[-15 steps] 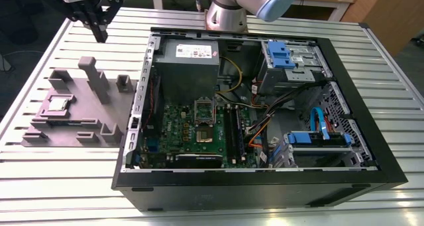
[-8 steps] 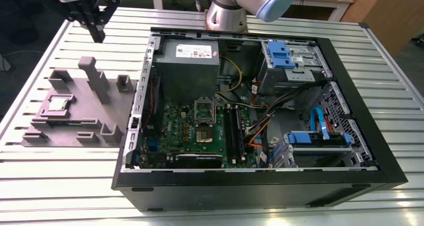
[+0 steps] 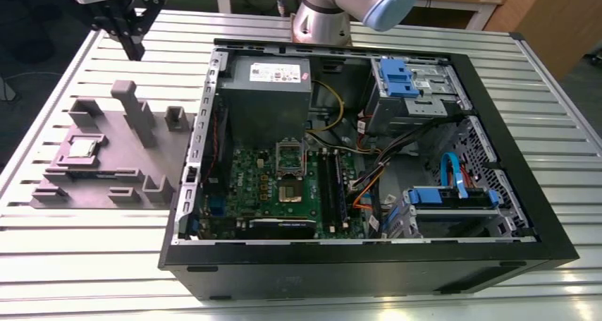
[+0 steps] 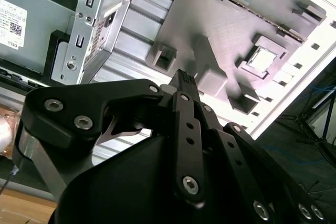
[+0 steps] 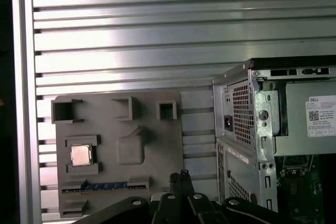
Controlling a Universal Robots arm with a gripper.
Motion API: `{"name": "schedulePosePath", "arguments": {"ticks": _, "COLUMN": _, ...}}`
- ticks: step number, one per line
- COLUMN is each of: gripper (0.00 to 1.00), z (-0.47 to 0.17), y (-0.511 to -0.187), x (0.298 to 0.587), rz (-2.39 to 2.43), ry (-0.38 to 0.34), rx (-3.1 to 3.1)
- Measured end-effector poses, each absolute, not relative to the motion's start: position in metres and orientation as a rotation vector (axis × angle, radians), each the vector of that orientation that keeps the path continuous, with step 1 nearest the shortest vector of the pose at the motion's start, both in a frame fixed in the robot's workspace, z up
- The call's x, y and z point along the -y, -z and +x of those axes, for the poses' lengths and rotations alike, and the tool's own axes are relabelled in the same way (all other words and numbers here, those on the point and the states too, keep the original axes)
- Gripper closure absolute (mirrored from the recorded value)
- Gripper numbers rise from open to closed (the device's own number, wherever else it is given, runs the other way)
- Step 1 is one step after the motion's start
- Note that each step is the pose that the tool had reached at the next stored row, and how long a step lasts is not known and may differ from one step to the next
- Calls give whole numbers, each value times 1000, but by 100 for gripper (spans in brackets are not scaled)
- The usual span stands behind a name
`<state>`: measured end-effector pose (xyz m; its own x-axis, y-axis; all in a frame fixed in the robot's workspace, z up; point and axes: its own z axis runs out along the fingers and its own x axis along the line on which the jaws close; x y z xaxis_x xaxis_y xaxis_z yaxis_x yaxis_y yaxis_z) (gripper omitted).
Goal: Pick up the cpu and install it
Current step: 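Reach for the cpu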
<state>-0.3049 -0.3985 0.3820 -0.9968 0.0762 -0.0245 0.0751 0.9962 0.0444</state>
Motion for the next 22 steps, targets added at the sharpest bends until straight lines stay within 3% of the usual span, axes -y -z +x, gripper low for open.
{"name": "schedulePosePath", "arguments": {"ticks": 22, "gripper": 89, "z": -312, "y": -382, "x": 398, "rz": 118, "ry": -68, "rx": -3113}}
